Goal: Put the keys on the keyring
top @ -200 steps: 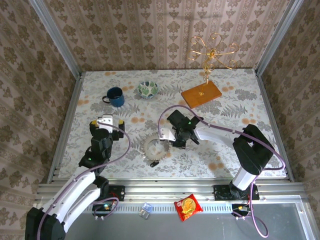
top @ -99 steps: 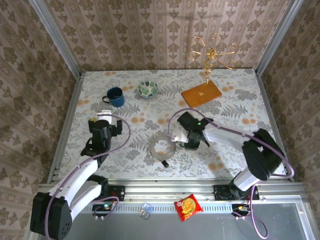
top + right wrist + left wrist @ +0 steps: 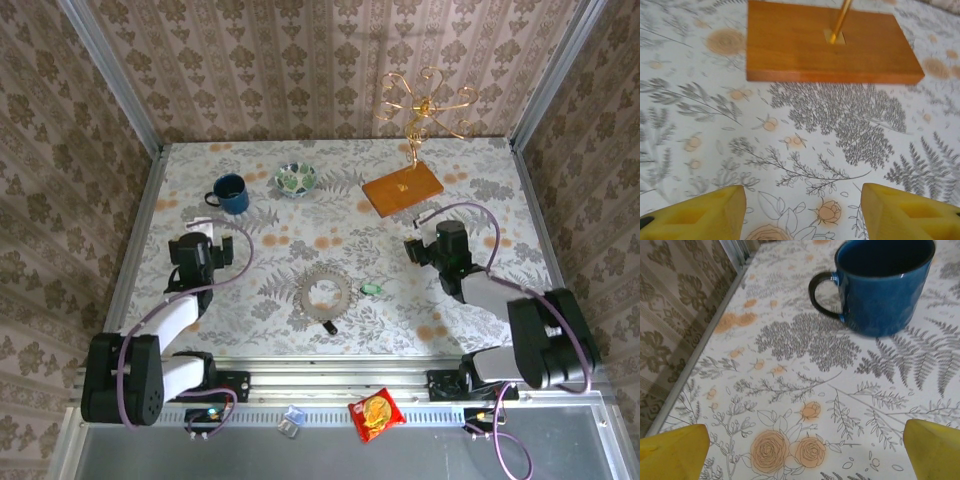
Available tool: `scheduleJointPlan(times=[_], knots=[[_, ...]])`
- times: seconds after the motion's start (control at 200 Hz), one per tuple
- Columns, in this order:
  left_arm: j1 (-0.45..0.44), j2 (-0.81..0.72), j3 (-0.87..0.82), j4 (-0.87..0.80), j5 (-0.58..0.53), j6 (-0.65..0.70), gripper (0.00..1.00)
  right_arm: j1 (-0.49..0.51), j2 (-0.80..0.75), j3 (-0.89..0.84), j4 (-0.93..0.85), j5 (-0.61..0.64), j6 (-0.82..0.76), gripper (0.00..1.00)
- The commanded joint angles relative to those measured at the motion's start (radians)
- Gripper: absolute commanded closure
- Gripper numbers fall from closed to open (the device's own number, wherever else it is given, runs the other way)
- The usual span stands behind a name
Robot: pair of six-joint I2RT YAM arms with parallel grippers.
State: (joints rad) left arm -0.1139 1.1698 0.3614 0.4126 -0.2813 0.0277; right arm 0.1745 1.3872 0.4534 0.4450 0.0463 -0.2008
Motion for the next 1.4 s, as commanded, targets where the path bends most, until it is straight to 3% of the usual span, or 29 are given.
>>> scheduleJointPlan(times=[0.0,0.12,0.22,0.3,0.45,0.51,0.57,0.625,1.395], knots=[[0.039,0.05,-0.027,0.17,0.067,0.017,0.0,-0.043,0.037,-0.012,0.241,0.003,0.081,0.38],[0.068,0.097,-0.043,0.291,0.131,0.006,0.0,-0.126,0.041,-0.101,0.407,-0.062,0.16,0.36],[0.092,0.153,-0.042,0.398,0.171,-0.001,0.0,-0.168,0.166,-0.157,0.664,-0.106,0.201,0.35],[0.097,0.213,-0.044,0.491,0.188,-0.001,0.0,-0.17,0.124,-0.093,0.469,-0.119,0.195,0.34],[0.096,0.406,-0.051,0.696,0.218,0.027,0.0,-0.187,0.144,-0.062,0.445,-0.156,0.205,0.32],[0.094,0.373,-0.023,0.573,0.22,0.011,0.0,-0.19,0.142,-0.062,0.436,-0.162,0.207,0.31],[0.097,0.394,-0.01,0.595,0.23,0.03,0.0,-0.19,0.14,-0.061,0.431,-0.162,0.207,0.31],[0.102,0.382,0.016,0.518,0.214,-0.001,0.0,-0.191,0.141,-0.058,0.429,-0.158,0.21,0.29],[0.085,0.387,0.03,0.509,0.238,0.04,0.0,-0.191,0.145,-0.047,0.411,-0.117,0.225,0.17]])
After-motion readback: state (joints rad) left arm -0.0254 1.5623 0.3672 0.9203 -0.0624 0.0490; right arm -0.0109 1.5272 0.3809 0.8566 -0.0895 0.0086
